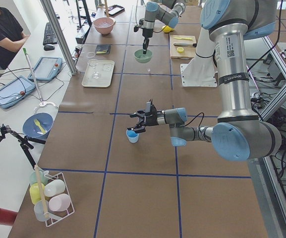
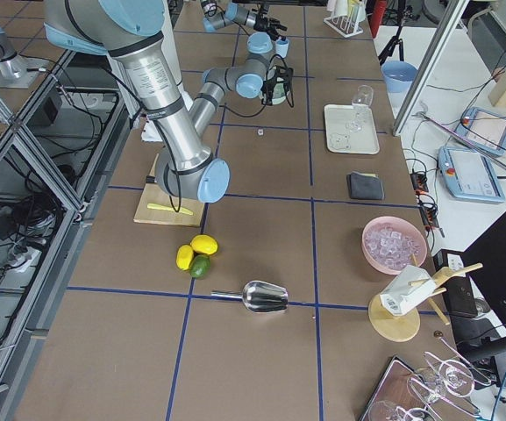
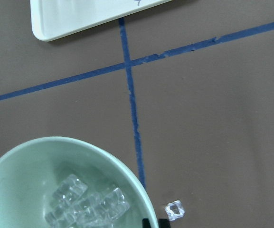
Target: Pour ice into bowl
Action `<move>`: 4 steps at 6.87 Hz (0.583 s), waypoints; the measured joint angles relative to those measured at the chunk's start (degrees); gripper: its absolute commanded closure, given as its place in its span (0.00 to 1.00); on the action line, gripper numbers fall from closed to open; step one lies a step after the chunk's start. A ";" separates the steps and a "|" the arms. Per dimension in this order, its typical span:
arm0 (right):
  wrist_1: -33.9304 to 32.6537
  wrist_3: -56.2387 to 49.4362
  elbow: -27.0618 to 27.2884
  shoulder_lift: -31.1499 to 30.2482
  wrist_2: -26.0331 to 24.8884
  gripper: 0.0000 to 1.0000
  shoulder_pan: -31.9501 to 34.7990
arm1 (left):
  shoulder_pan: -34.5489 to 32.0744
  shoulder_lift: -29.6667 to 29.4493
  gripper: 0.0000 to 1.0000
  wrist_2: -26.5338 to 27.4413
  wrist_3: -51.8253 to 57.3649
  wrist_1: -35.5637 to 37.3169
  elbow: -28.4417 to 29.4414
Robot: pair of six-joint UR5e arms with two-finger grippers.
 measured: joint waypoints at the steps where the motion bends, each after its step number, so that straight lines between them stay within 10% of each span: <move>1: 2.20 -1.22 2.67 -4.92 -0.27 1.00 0.42 | -4.36 0.03 0.00 -5.23 4.81 0.14 -1.28; 4: 17.42 -7.02 4.69 -21.89 3.10 1.00 6.29 | -23.01 -0.46 0.00 -31.48 18.20 6.50 -5.60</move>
